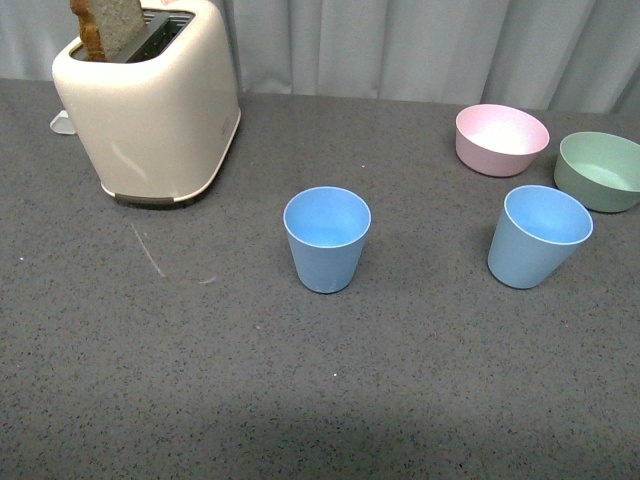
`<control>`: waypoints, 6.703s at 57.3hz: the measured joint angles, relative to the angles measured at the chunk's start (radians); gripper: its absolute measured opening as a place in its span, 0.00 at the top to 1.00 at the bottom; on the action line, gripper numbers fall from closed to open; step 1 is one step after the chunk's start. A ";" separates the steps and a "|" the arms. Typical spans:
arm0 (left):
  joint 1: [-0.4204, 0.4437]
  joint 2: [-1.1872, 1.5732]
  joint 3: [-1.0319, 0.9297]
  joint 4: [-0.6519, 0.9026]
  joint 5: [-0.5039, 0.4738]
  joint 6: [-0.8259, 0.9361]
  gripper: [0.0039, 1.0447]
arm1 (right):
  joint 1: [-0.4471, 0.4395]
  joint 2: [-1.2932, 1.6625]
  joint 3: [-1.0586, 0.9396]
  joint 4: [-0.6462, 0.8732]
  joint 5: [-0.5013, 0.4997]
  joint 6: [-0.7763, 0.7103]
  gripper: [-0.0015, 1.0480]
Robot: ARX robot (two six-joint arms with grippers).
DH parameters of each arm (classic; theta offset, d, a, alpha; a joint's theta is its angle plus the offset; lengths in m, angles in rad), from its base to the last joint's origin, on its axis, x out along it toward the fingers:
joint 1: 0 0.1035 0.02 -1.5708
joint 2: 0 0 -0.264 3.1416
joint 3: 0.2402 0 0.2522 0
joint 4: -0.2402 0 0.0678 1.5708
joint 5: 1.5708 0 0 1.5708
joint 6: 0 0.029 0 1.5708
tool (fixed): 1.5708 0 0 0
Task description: Stack blue cups with both arms
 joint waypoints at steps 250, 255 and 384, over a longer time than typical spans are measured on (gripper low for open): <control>0.000 -0.003 0.000 -0.002 -0.003 0.001 0.06 | 0.011 0.665 0.007 0.644 -0.060 0.195 0.99; 0.000 -0.003 0.000 -0.002 -0.003 0.002 0.06 | 0.011 0.589 0.004 0.578 -0.060 0.195 0.99; 0.000 -0.003 0.000 -0.002 -0.002 0.002 0.06 | 0.011 -0.071 -0.002 -0.066 -0.063 0.194 0.09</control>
